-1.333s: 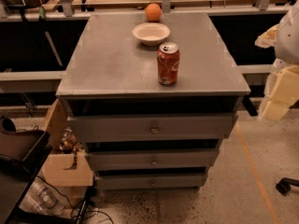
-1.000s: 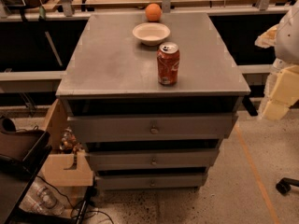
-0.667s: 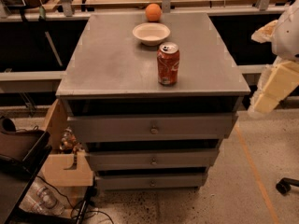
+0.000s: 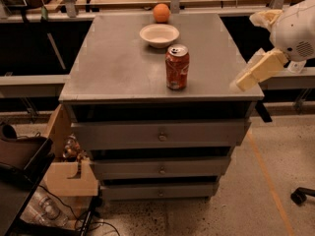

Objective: Place coke can into paper bowl

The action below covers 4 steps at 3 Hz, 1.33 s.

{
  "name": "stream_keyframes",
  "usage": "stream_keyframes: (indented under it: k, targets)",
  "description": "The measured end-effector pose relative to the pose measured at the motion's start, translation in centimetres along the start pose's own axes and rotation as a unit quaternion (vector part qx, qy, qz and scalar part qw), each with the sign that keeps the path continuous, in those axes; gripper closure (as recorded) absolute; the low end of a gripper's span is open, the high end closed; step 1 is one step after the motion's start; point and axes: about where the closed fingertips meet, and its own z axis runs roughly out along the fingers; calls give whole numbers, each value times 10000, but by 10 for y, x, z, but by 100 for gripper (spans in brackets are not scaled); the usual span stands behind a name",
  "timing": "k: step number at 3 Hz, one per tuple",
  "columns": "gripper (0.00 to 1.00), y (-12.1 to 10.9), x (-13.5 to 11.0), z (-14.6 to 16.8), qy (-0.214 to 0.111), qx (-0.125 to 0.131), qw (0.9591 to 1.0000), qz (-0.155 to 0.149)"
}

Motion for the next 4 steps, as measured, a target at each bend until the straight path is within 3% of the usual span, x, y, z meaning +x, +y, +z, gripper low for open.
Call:
stream_keyframes:
  k: [1, 2, 4]
  targets:
    - [0, -15, -5, 21, -1028, 304, 9941, 154]
    - [0, -33, -17, 35, -1816, 472, 9819, 256]
    - [0, -33, -21, 39, -1899, 441, 9805, 251]
